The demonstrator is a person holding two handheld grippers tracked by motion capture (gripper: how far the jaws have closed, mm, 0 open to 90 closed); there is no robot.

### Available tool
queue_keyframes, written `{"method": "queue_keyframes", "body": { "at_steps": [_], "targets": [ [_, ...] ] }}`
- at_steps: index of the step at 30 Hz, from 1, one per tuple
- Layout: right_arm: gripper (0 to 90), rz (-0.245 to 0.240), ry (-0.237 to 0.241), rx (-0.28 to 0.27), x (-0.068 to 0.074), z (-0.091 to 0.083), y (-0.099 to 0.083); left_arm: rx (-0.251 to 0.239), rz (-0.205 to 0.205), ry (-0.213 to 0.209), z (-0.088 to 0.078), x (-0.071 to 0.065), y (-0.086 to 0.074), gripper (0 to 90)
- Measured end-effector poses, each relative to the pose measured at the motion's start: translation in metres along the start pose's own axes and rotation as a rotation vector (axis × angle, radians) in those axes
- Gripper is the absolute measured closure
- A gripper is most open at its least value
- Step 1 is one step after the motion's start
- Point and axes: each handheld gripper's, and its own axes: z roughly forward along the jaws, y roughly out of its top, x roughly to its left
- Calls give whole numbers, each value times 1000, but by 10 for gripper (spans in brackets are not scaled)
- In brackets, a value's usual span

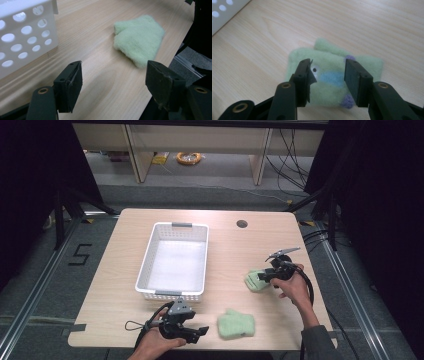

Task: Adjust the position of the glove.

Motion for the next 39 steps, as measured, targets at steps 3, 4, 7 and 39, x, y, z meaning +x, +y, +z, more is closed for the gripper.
{"method": "queue_keyframes", "body": {
  "at_steps": [3,4,7,39],
  "targets": [
    [566,3,7,10,-2,-2,0,6,35,4,0,-1,-2,293],
    [560,0,4,13,-3,-1,0,5,36,2,0,-1,-2,293],
    [556,-4,0,-1,-6,6,0,-4,27,4,1,-1,-2,292],
    [869,3,-9,-26,-2,14,-8,5,4,1,2,7,-6,300]
  ]
}}
